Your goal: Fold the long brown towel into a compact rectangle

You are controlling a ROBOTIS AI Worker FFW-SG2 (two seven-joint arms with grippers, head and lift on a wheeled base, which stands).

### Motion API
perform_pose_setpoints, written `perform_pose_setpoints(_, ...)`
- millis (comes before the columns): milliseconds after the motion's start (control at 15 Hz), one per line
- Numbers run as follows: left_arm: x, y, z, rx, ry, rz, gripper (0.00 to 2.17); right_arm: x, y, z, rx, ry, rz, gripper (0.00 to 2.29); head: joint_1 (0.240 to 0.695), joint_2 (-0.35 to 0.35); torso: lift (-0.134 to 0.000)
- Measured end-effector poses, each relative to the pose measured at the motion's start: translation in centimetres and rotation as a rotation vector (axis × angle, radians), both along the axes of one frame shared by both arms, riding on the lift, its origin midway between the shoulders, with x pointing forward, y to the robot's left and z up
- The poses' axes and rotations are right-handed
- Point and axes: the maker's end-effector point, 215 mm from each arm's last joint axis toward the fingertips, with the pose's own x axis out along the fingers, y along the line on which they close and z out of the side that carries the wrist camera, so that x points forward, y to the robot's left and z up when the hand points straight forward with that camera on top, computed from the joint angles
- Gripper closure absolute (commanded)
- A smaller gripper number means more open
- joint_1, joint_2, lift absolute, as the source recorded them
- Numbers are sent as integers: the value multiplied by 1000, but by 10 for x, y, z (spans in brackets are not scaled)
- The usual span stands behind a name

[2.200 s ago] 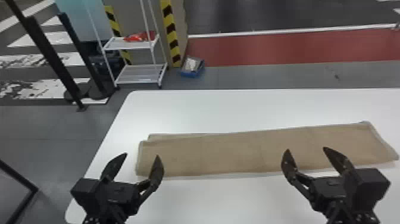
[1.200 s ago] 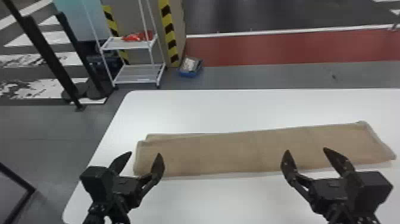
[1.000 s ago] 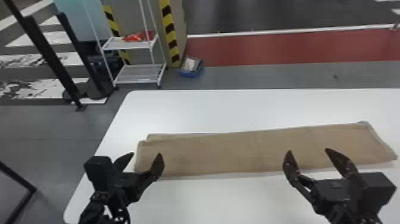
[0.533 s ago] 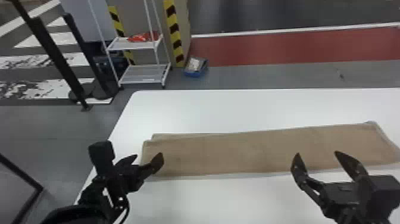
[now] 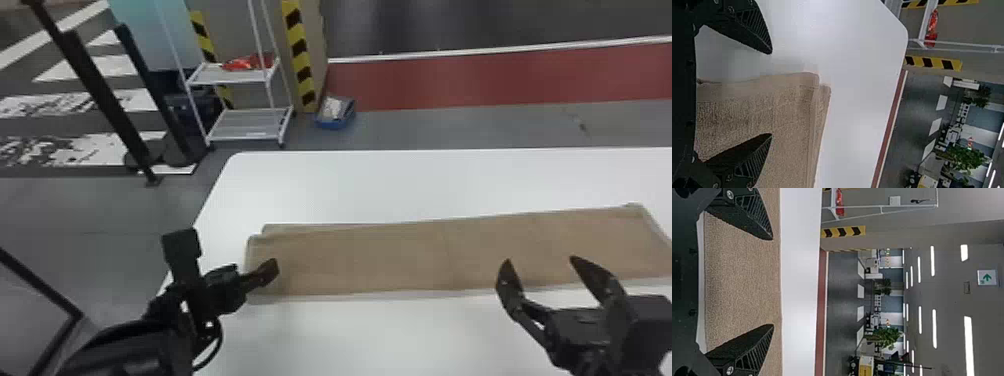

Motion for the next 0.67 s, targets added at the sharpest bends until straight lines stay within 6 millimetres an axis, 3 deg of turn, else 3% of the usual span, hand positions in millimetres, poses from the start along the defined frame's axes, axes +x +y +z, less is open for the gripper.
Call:
perform_pose_setpoints(200, -3, -9, -5, -30, 18, -31, 404, 1, 0, -2, -2, 3, 1, 97, 695, 193, -95)
perform_pose_setpoints(400, -5, -25, -5, -64, 27, -86, 1173, 1, 0, -2, -1, 3, 1, 97, 695, 179, -95)
perform_pose_setpoints(467, -4, -29, -2, -74, 20, -103, 1355, 0, 0, -2, -1, 4, 1, 97, 695, 171, -95)
perform_pose_setpoints(533, -4, -32, 1, -82, 11, -118, 1382, 0, 0, -3, -1, 4, 1, 97, 695, 169, -95)
perform_pose_setpoints(600, -3, -33, 4, -88, 4, -128, 1642, 0, 0, -3, -1, 4, 1, 97, 695, 166, -95)
perform_pose_setpoints(667, -3, -35, 7, -92, -2, -139, 2067, 0, 0, -3, -1, 4, 1, 97, 695, 164, -95)
